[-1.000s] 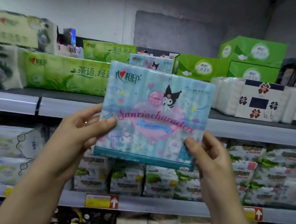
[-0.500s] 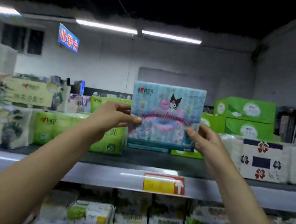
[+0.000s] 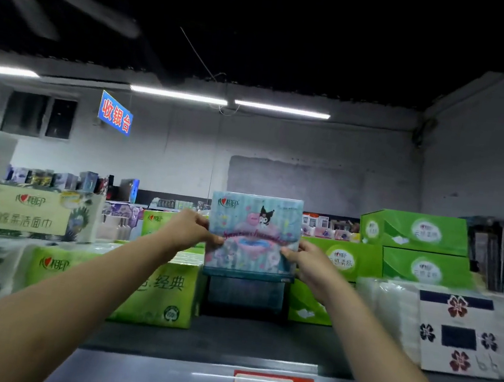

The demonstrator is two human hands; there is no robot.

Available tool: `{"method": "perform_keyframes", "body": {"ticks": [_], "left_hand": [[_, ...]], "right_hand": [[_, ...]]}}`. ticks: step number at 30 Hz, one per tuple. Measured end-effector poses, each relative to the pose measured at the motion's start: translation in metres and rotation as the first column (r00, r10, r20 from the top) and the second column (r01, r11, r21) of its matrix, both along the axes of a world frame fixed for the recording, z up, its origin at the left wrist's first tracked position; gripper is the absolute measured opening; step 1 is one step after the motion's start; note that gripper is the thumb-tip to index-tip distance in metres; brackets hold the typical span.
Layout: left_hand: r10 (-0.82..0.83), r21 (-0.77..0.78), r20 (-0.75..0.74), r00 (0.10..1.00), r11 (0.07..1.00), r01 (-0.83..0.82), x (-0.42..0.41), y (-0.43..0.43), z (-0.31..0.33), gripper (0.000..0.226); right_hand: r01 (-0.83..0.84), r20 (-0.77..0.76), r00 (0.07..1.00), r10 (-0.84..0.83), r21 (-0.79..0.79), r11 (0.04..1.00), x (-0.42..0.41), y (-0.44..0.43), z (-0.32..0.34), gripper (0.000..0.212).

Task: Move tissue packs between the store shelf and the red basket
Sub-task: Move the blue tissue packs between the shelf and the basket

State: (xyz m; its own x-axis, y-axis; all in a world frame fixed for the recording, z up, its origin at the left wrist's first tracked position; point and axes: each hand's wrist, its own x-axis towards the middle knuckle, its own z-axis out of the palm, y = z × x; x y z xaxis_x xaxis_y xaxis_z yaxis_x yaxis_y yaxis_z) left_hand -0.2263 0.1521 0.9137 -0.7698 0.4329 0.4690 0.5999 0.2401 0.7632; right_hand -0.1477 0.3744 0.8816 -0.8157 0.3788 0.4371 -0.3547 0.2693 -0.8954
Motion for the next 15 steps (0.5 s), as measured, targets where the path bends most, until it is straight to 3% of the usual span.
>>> {"method": "perform_keyframes", "body": {"ticks": [8,12,15], "left_hand": [[0.022,-0.061,-0.055,0.998,0.998,-0.026,-0.019,0.019,0.002,0.019],[0.069,-0.146,-0.092,0.993,0.986,-0.082,-0.035,0.027,-0.004,0.013],[0.091,-0.149,-0.064,0.994,0.984,-0.1,-0.044,0.03,-0.013,0.017]], "right_hand": [[0.085,-0.047,0.995,-0.089,-0.077,0.993,-0.031,0.012,-0.019,0.013],[0.171,-0.15,0.975,-0.163,0.04,0.985,-0.035,0.014,-0.022,0.018],[0.245,-0.122,0.966,-0.226,0.173,0.954,-0.039,0.013,-0.026,0.013]]}}
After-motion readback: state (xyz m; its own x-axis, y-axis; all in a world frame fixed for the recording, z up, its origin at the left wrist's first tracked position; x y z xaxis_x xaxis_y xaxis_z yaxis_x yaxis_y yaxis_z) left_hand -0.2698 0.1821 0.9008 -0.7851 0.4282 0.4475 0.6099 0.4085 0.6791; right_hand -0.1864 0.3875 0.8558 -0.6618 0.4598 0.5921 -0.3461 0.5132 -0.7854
